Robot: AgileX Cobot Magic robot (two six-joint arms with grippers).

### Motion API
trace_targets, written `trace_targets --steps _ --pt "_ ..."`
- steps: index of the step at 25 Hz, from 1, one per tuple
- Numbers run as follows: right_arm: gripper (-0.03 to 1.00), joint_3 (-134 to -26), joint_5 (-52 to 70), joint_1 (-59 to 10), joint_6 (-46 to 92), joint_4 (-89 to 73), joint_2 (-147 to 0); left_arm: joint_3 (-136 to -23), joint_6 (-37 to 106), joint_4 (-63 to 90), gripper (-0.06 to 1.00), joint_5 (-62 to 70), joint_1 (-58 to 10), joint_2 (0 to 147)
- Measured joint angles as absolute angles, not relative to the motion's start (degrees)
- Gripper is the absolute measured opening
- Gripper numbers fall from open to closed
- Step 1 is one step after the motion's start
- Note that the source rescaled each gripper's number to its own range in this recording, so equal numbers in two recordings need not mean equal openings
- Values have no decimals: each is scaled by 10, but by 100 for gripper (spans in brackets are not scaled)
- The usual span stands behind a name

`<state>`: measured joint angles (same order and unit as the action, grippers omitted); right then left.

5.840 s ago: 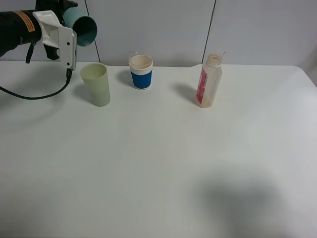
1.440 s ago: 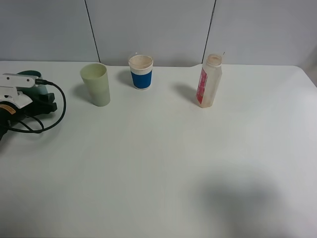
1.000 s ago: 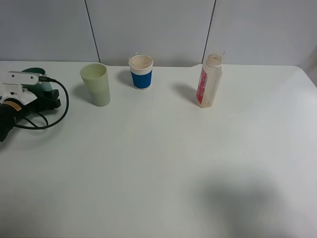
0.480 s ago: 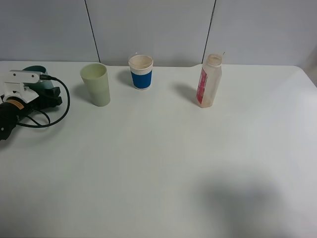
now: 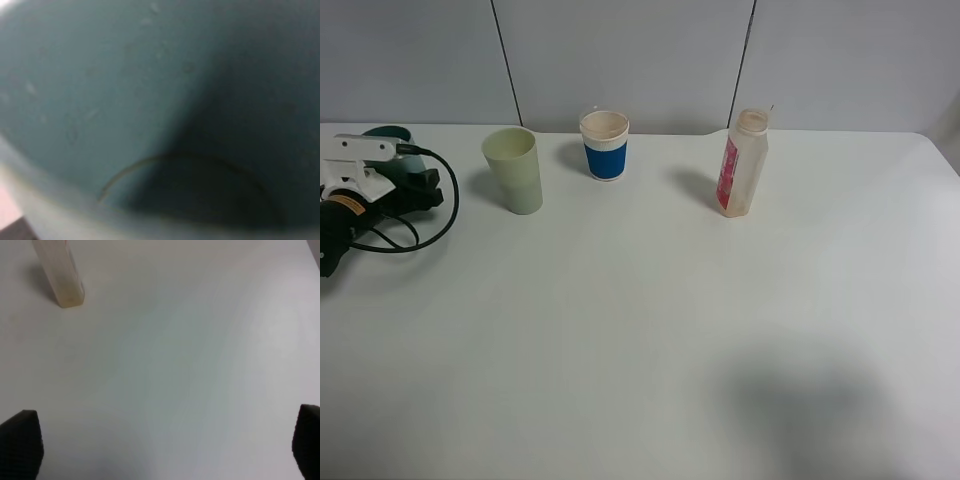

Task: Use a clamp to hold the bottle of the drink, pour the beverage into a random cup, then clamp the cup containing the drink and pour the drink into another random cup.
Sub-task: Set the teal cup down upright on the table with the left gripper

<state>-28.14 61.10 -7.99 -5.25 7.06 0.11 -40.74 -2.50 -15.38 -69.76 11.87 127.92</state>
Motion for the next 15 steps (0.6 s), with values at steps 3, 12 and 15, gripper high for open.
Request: trace_targets --steps 3,12,15 --pt "100 -281 611 -80 -52 71 1 -407 -30 -154 11 -697 119 1273" --pt "100 -281 611 -80 -52 71 1 -407 -68 -154 49 -697 119 1270" --pt "100 -281 611 -80 -52 71 1 -407 -74 -154 49 -697 119 1270"
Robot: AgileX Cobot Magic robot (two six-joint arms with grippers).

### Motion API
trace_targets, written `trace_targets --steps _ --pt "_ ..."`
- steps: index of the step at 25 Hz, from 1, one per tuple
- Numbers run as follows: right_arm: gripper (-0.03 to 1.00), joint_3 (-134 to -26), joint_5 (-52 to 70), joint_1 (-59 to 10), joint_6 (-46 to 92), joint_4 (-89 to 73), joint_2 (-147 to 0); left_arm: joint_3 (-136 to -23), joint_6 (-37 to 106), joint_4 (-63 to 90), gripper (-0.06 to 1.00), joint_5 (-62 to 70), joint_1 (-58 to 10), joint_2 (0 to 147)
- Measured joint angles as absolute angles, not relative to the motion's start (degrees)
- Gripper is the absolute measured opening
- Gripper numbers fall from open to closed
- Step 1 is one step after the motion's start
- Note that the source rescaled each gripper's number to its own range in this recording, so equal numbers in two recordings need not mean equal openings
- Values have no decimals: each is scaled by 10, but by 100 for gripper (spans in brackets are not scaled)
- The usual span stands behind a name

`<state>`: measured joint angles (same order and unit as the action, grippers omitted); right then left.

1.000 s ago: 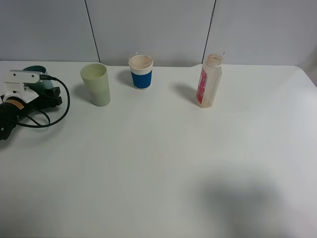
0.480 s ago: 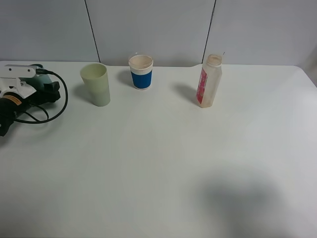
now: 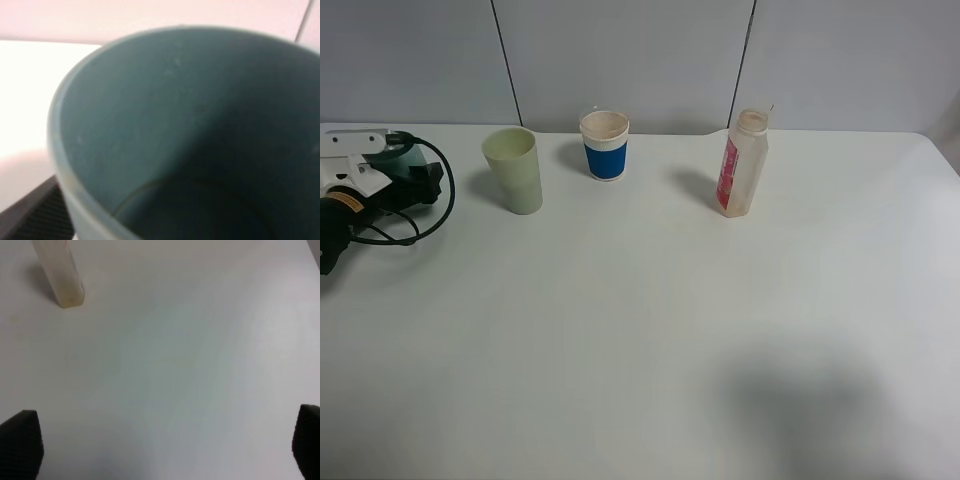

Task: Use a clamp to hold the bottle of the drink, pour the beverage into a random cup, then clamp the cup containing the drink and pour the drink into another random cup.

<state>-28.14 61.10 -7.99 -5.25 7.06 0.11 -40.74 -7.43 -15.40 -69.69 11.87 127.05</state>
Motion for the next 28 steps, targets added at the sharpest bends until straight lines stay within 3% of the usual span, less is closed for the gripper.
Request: trace_targets --steps 2,6,13,28 --pt "100 -281 611 -80 -52 71 1 -407 -100 -155 49 -697 119 1270" --pt "100 -281 611 -80 -52 71 1 -407 -146 -156 63 -697 119 1260" --pt "100 -281 611 -80 -52 71 1 -401 -164 -155 73 -697 119 1236" --pt "100 -281 611 -80 -52 71 1 -387 -147 -156 73 -697 119 1171"
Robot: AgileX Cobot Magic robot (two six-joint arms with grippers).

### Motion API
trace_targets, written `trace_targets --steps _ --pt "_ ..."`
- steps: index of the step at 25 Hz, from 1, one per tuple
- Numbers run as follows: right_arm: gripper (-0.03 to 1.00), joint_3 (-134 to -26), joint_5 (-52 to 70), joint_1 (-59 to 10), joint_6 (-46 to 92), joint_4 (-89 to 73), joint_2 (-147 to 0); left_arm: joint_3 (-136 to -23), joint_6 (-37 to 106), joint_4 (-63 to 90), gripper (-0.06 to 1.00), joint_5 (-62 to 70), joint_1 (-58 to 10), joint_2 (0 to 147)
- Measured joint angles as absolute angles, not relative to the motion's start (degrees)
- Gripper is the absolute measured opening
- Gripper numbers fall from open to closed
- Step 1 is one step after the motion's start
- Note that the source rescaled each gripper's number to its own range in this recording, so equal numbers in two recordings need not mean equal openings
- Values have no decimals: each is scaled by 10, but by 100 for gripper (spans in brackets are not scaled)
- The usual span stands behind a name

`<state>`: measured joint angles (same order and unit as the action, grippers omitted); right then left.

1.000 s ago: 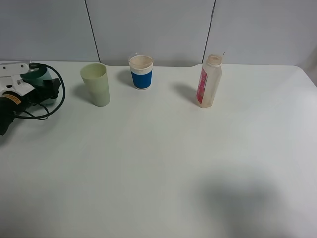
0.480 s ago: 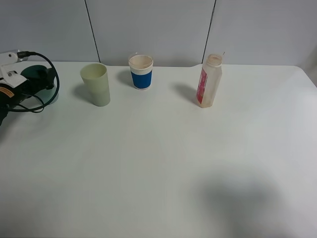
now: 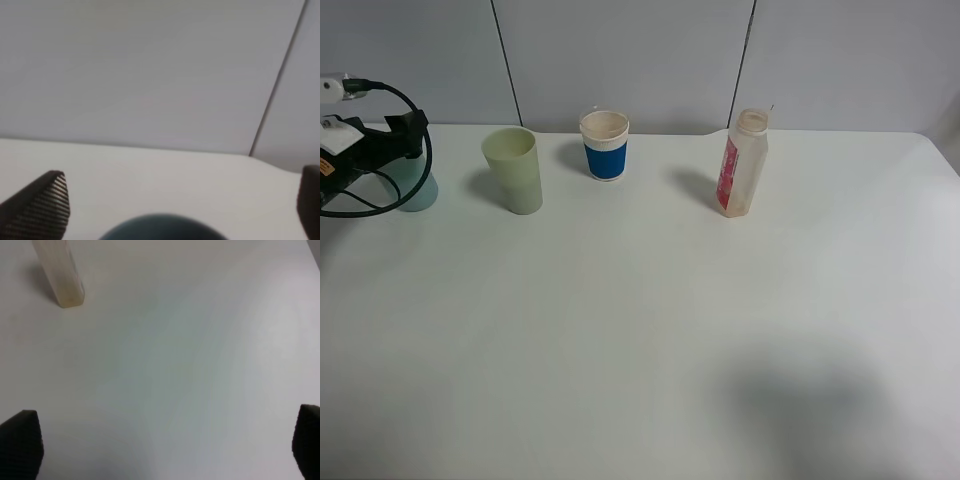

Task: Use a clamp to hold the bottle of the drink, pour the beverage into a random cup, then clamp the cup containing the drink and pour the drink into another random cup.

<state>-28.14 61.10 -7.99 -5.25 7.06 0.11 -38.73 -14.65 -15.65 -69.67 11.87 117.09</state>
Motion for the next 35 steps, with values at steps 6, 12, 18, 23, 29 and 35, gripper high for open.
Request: trace_targets --steps 6,12,18,23,29,35 --pt "100 -281 611 -80 -52 71 1 -367 -138 -175 73 -697 119 1114" --pt "100 -281 611 -80 -52 71 1 -344 -138 -185 71 -697 119 1060" --pt "100 -281 611 -80 -52 71 1 -332 -157 -205 74 -634 119 975" --pt "100 -281 611 -80 -52 71 1 -331 -227 -225 95 -561 119 895" --pt "100 -281 611 -80 -52 71 1 -331 -196 -171 99 -486 104 820" --pt "100 -281 611 -80 -52 71 1 -330 -51 -48 99 -422 30 766"
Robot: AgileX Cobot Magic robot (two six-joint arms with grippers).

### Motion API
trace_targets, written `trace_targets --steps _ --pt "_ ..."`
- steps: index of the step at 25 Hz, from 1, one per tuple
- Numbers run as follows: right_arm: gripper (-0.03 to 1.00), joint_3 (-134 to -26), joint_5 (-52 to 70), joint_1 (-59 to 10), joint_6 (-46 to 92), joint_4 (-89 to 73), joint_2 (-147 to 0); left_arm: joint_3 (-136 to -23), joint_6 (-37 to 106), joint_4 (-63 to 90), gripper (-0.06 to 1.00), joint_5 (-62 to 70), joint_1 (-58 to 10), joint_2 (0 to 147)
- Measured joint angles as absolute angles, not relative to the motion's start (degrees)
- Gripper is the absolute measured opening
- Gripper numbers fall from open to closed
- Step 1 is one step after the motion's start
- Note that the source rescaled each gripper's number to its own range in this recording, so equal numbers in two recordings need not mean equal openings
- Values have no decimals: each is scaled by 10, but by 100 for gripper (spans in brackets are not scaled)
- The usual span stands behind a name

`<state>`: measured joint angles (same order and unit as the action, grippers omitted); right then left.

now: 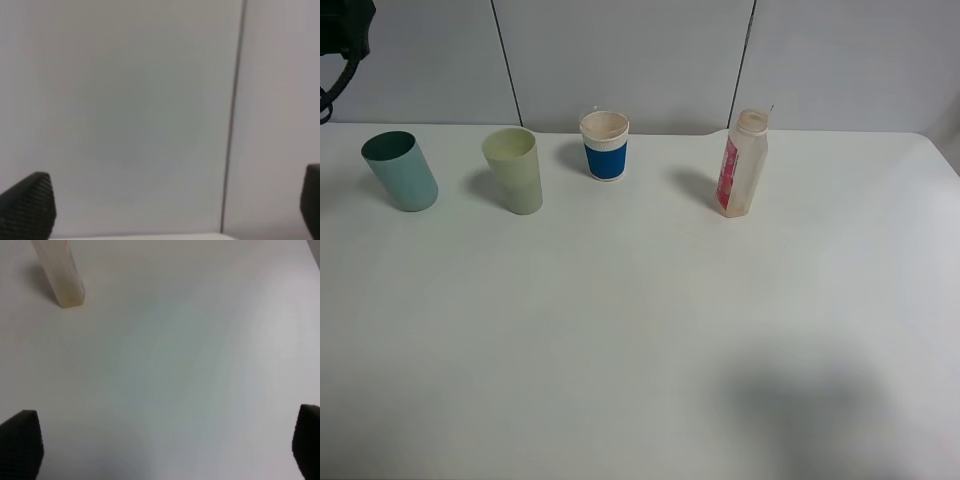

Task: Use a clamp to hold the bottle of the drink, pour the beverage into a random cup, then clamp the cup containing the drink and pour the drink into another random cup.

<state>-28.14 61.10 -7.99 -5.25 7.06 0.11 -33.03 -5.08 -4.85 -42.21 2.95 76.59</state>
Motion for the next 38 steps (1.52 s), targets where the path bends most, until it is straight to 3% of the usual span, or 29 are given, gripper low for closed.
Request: trace_targets --steps 7,19,24,28,38 --pt "100 -281 611 -80 -52 71 1 -330 42 19 99 -312 -31 697" --pt "100 -281 611 -80 -52 71 1 -330 46 -6 98 26 -31 454" --pt "100 -281 611 -80 -52 71 1 -330 41 -16 98 81 -31 405" --pt "100 -281 611 -80 -52 71 1 -330 15 -33 98 230 -31 263" --pt "100 -281 611 -80 -52 71 1 -330 -28 -34 98 384 -31 118"
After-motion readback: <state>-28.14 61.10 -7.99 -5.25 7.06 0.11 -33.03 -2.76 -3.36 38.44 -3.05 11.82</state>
